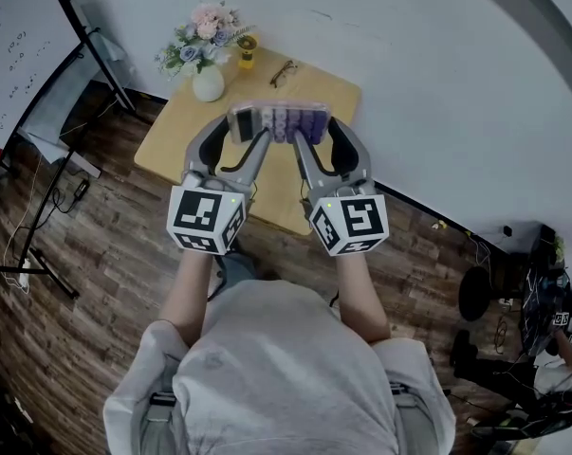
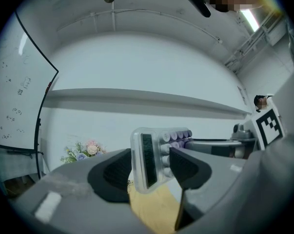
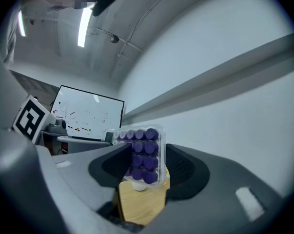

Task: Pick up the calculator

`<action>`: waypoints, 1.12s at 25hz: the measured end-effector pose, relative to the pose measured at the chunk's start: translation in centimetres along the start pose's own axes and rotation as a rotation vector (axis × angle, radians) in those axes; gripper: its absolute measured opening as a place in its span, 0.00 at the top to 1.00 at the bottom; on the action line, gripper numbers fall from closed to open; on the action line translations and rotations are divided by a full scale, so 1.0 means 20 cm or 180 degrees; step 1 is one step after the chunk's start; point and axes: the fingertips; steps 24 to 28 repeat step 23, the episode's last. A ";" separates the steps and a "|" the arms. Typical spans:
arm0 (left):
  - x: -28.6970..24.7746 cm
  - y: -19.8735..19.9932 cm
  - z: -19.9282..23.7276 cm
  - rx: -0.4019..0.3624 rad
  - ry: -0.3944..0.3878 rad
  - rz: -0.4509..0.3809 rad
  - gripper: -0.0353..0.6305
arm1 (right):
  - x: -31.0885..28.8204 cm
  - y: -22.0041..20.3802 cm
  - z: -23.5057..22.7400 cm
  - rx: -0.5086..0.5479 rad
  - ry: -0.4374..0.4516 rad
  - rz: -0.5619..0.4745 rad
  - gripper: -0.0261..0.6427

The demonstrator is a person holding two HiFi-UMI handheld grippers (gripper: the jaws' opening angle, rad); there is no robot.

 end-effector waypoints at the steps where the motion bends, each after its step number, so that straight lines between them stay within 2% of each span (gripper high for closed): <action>1: 0.00 0.00 -0.02 -0.0010 -0.0011 -0.0010 0.56 | 0.02 0.00 0.00 0.0002 -0.0013 -0.0012 0.65; 11: -0.01 0.04 -0.14 -0.0064 -0.0093 -0.0056 0.56 | 0.13 0.03 -0.07 0.0017 -0.0101 -0.0083 0.65; 28: -0.01 0.07 -0.13 -0.0100 -0.0061 -0.0068 0.56 | 0.12 0.05 -0.08 0.0029 -0.0087 -0.0123 0.65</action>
Point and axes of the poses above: the fingertips, and each gripper's own axes: x backward along the fingers, z to its left, y out of its top, and after that the axes turned 11 degrees about z, right-handed
